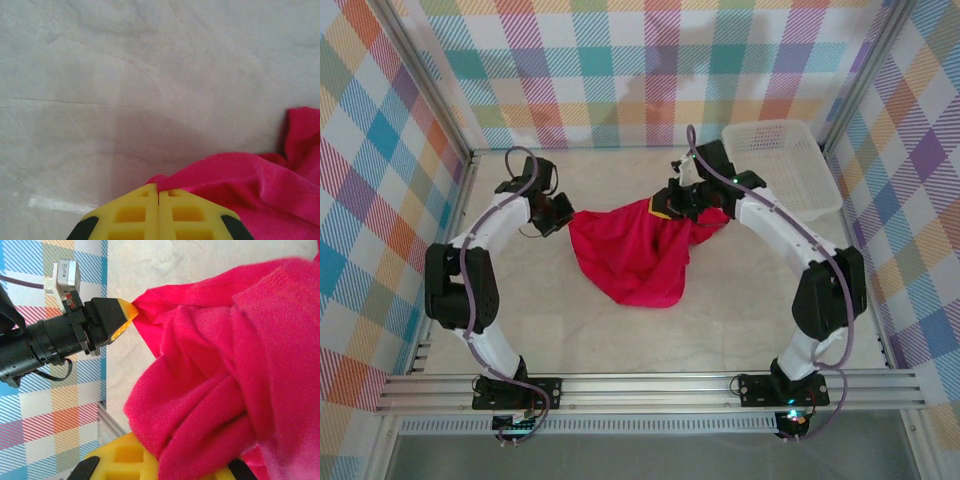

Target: Fold the inside-out t-shirt

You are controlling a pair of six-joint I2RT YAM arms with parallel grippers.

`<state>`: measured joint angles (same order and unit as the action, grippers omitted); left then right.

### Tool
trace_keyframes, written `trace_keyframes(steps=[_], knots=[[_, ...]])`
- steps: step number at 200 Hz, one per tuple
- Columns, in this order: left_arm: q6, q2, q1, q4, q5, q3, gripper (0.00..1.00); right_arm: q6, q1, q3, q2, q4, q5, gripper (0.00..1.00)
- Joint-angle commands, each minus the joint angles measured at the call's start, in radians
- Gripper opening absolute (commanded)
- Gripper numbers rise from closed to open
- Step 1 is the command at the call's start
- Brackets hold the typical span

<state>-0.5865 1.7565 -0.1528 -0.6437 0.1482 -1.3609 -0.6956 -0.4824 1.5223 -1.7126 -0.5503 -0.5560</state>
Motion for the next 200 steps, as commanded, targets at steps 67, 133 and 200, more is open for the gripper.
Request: trace_keyframes(steps=[67, 133, 200], knots=[[-0.043, 0.094, -0.001, 0.003, -0.061, -0.006, 0.00, -0.139, 0.008, -0.048, 0.079, 0.197, -0.179, 0.00], [-0.048, -0.368, -0.193, 0.204, 0.087, 0.229, 0.58, -0.191, 0.008, -0.077, -0.059, 0.234, -0.080, 0.00], [-0.211, -0.346, -0.493, 0.481, -0.033, 0.341, 0.61, -0.205, 0.008, -0.081, -0.025, 0.225, -0.064, 0.00]])
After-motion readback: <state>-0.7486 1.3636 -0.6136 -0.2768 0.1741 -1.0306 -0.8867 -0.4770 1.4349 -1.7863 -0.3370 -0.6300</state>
